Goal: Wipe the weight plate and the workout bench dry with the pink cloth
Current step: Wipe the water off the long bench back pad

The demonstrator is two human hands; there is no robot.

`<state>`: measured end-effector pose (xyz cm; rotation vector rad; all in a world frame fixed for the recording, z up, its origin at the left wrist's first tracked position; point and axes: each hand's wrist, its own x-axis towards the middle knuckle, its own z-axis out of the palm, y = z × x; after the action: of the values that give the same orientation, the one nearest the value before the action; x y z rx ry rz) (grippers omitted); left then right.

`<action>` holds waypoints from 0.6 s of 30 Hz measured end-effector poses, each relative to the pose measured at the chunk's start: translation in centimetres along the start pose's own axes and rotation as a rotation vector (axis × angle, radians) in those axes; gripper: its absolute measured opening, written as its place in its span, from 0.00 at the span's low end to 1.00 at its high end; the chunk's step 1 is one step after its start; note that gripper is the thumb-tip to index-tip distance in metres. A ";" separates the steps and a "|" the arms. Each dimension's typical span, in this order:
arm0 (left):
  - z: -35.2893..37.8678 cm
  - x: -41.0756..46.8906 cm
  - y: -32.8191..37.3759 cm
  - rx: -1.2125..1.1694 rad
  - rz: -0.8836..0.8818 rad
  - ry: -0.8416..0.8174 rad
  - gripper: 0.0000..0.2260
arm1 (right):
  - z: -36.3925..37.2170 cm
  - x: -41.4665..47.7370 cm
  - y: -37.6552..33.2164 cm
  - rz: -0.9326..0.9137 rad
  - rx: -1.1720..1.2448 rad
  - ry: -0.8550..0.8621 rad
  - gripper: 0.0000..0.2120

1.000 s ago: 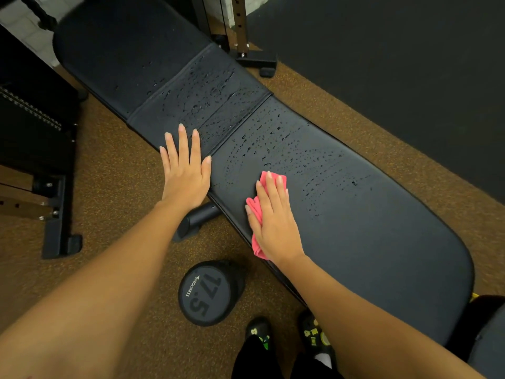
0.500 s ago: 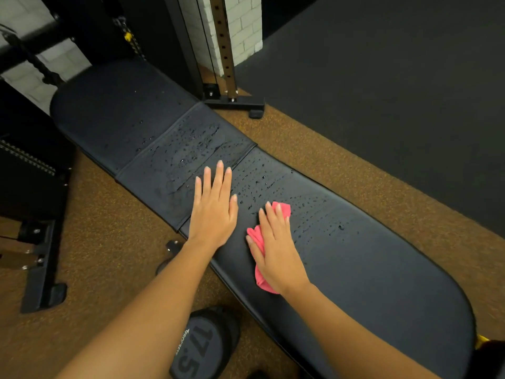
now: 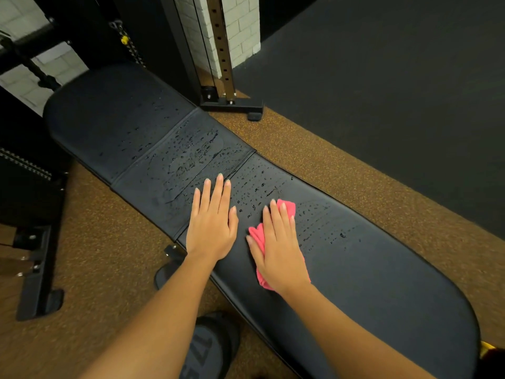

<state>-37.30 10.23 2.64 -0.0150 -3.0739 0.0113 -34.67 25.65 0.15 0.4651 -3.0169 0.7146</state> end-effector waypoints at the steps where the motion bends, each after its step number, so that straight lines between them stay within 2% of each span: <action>1: 0.0 0.0 0.0 -0.001 0.001 -0.002 0.25 | 0.0 -0.7 0.2 -0.023 -0.017 -0.013 0.31; 5: 0.1 0.1 0.0 0.005 0.003 0.000 0.25 | -0.6 -0.3 1.8 -0.077 -0.043 -0.007 0.32; 11: 0.2 0.0 -0.1 0.003 0.005 0.013 0.25 | -1.7 2.4 3.1 0.162 0.084 0.026 0.33; 14: 0.3 0.0 -0.1 0.003 0.003 0.014 0.25 | -1.6 1.6 2.1 0.269 0.153 0.098 0.32; 18: 0.3 0.0 -0.1 0.010 0.006 0.019 0.25 | -1.0 -0.3 1.6 0.268 0.109 0.083 0.32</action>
<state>-37.34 10.10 2.34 -0.0231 -3.0545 0.0264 -34.85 27.52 0.33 0.0286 -3.0029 0.8906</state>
